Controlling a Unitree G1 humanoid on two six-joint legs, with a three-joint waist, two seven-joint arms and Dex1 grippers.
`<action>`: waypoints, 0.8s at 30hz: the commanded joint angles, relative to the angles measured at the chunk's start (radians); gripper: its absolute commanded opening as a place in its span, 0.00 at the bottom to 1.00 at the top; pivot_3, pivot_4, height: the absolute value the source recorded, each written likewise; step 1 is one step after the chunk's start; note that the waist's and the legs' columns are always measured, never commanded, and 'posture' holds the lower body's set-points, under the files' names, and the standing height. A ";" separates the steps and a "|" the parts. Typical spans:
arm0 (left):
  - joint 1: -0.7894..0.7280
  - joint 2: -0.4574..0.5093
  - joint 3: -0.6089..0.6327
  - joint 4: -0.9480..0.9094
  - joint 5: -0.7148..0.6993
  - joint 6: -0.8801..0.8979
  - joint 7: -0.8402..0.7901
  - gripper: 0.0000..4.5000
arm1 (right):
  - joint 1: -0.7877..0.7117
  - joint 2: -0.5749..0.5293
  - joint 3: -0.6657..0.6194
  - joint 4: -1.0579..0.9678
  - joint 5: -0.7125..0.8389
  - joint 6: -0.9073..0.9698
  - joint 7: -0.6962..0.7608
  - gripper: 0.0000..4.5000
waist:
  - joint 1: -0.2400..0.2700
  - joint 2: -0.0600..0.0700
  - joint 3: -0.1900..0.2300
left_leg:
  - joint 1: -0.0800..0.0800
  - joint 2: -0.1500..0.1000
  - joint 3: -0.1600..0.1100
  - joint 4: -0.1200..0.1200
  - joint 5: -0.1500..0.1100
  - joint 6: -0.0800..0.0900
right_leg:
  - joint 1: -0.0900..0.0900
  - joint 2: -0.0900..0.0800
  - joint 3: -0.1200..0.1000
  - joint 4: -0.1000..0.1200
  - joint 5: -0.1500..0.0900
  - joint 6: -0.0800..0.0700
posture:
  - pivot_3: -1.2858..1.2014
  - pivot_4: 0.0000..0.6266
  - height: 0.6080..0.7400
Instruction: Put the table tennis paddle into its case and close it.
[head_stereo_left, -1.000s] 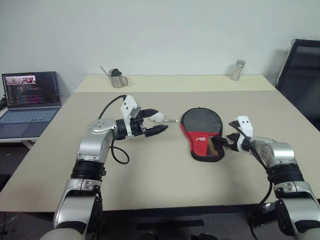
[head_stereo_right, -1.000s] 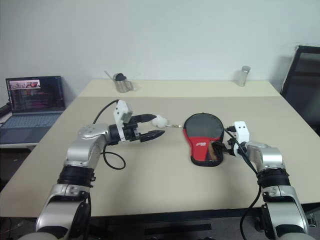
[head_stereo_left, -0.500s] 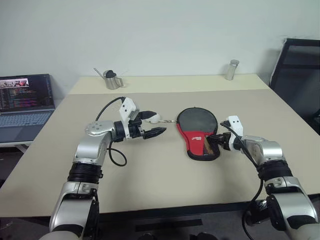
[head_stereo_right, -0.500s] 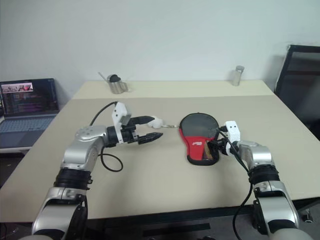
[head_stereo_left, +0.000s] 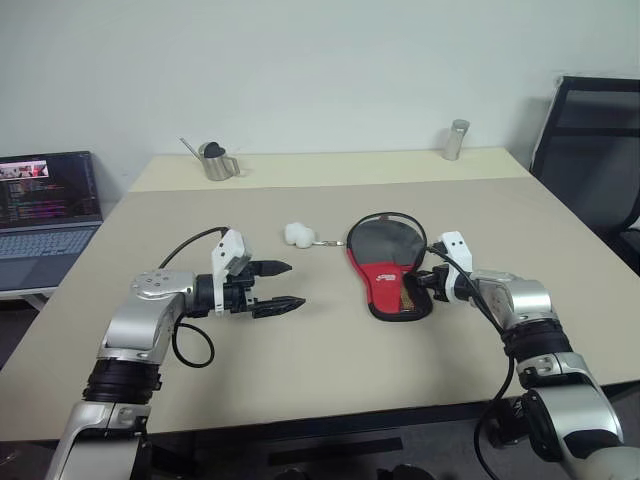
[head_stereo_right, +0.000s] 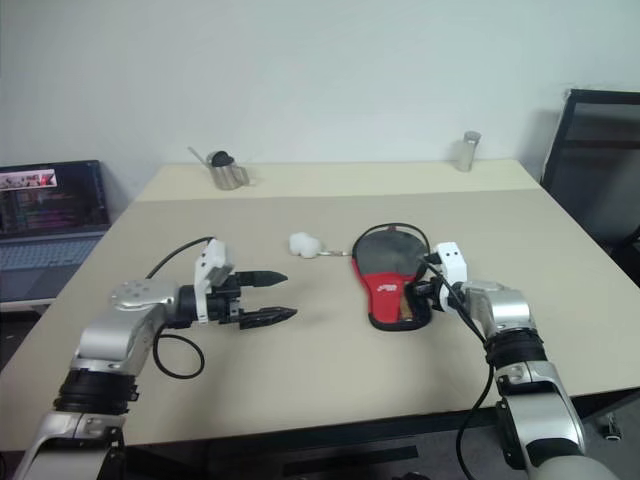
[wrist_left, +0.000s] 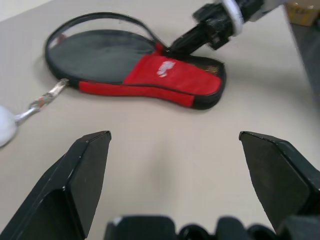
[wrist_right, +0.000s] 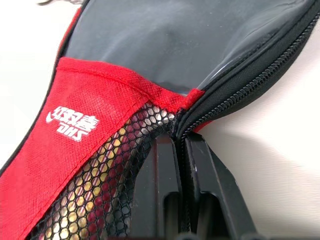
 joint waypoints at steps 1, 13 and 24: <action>0.023 0.026 0.030 -0.066 -0.046 0.018 -0.011 1.00 | 0.006 0.042 0.022 -0.086 0.037 0.052 0.023 0.01 | 0.000 0.000 0.000 | 0.000 0.002 0.001 0.000 0.000 0.000 | -0.001 0.002 0.001 0.000 0.000 -0.001 | 0.52 0.24 1.00; 0.146 0.077 0.033 -0.181 -0.122 0.057 -0.042 1.00 | 0.153 0.145 0.051 -0.446 0.103 0.272 -0.034 0.01 | 0.002 0.000 0.000 | 0.000 0.006 0.012 -0.001 -0.001 -0.002 | -0.007 0.007 0.015 0.001 0.002 -0.004 | 0.52 0.24 1.00; 0.232 0.116 0.038 -0.267 -0.158 0.083 -0.040 1.00 | 0.385 0.263 -0.016 -0.873 0.189 0.575 -0.213 0.01 | 0.006 0.000 0.000 | 0.000 0.007 0.012 -0.002 -0.002 -0.003 | -0.008 0.007 0.017 0.000 0.001 -0.004 | 0.52 0.24 1.00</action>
